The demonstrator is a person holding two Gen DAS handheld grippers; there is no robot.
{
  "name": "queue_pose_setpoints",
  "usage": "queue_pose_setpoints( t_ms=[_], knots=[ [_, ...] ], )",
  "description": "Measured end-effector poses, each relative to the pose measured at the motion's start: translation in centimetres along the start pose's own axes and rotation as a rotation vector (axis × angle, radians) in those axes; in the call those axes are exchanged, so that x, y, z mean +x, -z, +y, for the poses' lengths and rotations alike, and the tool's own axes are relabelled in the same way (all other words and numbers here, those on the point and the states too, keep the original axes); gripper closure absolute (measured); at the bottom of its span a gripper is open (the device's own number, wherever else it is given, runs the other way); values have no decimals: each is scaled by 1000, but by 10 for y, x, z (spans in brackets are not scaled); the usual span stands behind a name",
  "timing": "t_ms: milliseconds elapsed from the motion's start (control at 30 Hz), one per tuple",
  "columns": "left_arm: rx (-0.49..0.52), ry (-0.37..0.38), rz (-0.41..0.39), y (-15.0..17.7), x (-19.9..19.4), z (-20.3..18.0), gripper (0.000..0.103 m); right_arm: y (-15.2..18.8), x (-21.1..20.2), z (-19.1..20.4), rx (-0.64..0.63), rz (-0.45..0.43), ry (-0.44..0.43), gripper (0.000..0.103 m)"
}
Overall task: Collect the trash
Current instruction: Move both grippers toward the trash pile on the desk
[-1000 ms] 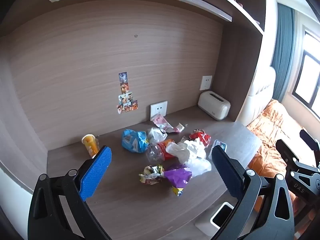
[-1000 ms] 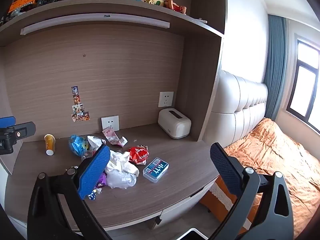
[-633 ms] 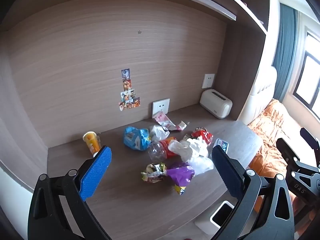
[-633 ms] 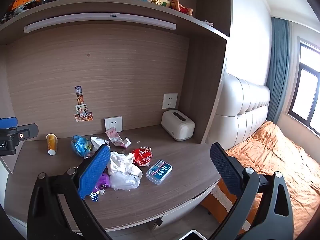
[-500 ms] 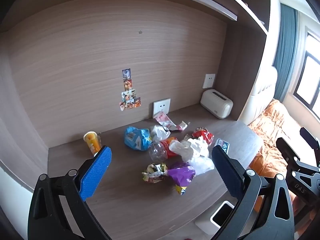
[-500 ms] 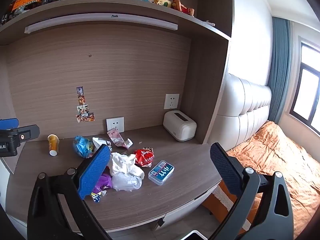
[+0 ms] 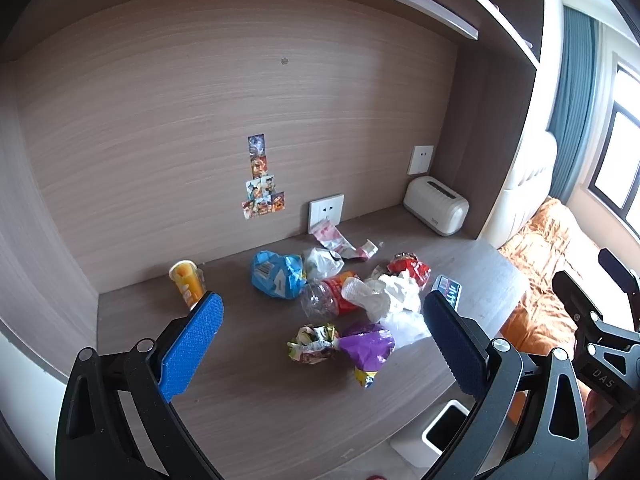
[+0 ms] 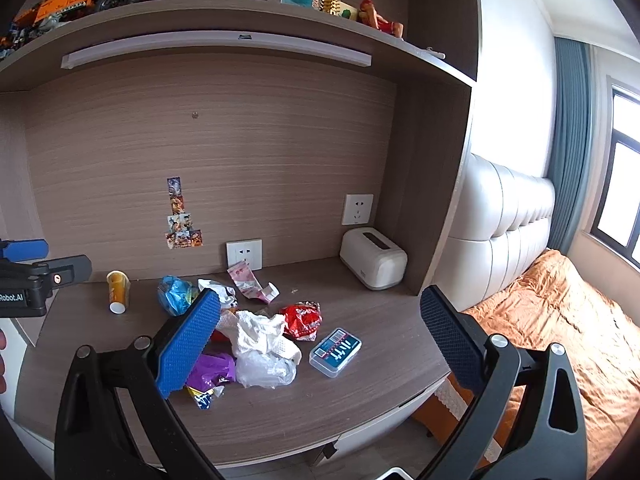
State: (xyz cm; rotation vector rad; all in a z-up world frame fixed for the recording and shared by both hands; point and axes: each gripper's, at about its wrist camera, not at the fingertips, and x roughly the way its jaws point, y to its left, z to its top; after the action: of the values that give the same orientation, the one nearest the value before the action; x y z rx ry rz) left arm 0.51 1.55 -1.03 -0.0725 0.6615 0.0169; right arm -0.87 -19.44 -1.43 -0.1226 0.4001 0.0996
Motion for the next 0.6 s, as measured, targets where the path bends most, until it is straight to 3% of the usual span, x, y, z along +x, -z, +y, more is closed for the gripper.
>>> queue_pose_setpoints(
  t_ms=[400,600],
  knots=[
    [-13,-15,1,0,1,3,5,-6,5,-2,11,6,-21,3],
    [-20,-25,-10,-1,1,7,5,-3,10,1,-18,-27,24,3]
  ],
)
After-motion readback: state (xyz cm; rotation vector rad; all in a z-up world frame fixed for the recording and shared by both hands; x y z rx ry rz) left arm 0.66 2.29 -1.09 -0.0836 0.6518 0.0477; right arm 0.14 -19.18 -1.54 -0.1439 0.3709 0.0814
